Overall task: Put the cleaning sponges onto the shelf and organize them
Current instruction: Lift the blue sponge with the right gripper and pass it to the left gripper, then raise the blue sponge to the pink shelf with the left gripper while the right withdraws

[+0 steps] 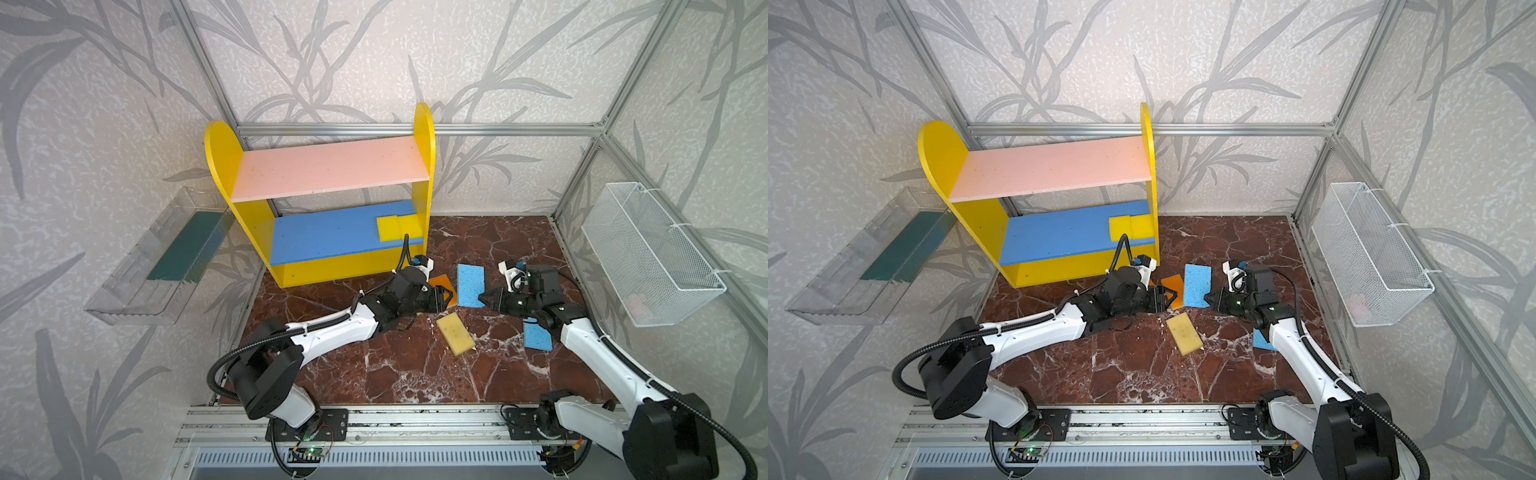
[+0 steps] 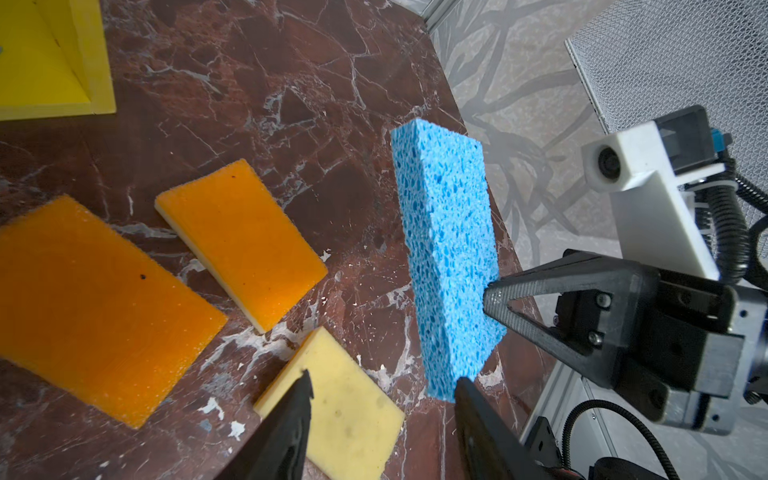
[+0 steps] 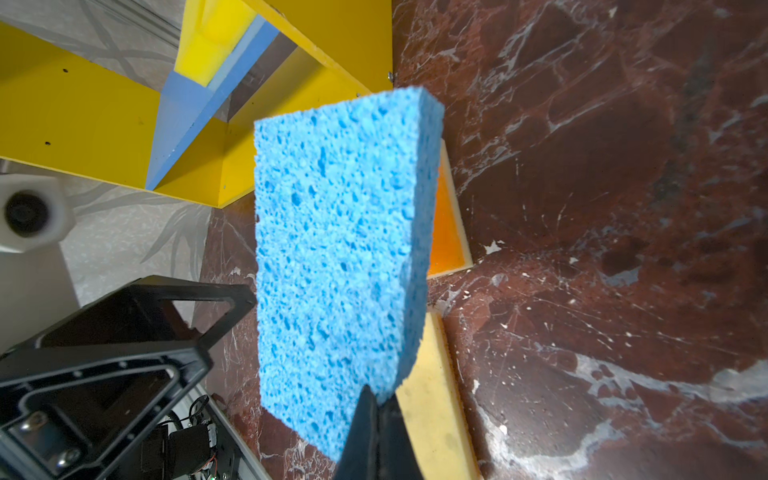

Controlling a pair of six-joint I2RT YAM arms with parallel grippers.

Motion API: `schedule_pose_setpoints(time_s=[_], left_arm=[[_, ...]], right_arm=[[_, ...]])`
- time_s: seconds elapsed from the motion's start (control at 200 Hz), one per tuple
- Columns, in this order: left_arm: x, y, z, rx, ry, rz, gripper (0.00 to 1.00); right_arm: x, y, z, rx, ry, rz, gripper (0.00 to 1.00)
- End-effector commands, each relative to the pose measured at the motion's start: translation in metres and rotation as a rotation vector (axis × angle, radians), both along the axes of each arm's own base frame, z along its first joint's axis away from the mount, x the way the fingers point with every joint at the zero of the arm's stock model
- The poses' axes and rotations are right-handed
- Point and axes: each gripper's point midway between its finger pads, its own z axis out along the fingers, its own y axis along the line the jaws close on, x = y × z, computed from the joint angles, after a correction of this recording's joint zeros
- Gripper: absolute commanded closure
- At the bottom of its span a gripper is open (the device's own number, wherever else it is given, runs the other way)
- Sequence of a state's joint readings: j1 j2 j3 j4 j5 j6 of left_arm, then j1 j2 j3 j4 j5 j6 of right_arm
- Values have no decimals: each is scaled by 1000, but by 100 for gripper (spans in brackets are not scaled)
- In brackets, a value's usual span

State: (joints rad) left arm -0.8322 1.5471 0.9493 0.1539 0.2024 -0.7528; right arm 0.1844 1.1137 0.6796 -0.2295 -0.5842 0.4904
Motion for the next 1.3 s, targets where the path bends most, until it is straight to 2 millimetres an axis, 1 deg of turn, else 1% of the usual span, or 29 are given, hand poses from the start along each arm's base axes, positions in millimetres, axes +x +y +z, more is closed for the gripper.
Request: schedule_pose_setpoints(time_s=[0.0,0.34,0.43,0.55,0.645,0.725,0.85,0.904,0.934,0.939,1.044,1.049,1.069,1.114,1.209,1.244,1.294], left_arm=[[5,-14,20,-73,-17,-10,44],[6,-35,16,-130,19,-34,47],[5,-37,14,-127,23,-41,51],[5,-35,10,-121,25,-33,56],[5,-34,8,-116,28,-31,64],[5,-34,9,-119,29,-30,74],[5,-35,10,-119,31,-34,93],[5,-35,11,-118,33,-32,98],[5,-34,12,-118,32,-29,99],[5,-34,12,-118,32,-29,99],[5,-29,18,-113,23,-20,100],[5,-28,18,-112,23,-19,100],[5,-26,19,-108,19,-15,100],[6,-20,25,-102,8,-6,100],[6,-1,37,-83,-27,31,100],[7,7,43,-71,-45,46,100],[7,20,50,-42,-69,67,100]], right_arm=[[4,11,15,49,-29,40,99],[5,18,14,57,-19,65,98],[6,19,15,60,-19,69,98],[8,20,16,62,-21,70,98],[9,21,18,66,-24,69,98],[10,22,18,72,-22,72,98],[11,24,19,74,-23,78,98],[12,24,20,75,-24,78,93],[12,24,22,75,-29,81,86],[12,24,22,75,-29,81,86],[12,24,27,77,-41,86,54],[12,24,27,77,-41,86,54],[11,24,29,75,-45,86,48],[11,24,33,73,-56,87,40],[10,19,41,61,-83,64,28],[12,15,41,53,-90,39,26],[14,7,40,43,-98,-2,25]])
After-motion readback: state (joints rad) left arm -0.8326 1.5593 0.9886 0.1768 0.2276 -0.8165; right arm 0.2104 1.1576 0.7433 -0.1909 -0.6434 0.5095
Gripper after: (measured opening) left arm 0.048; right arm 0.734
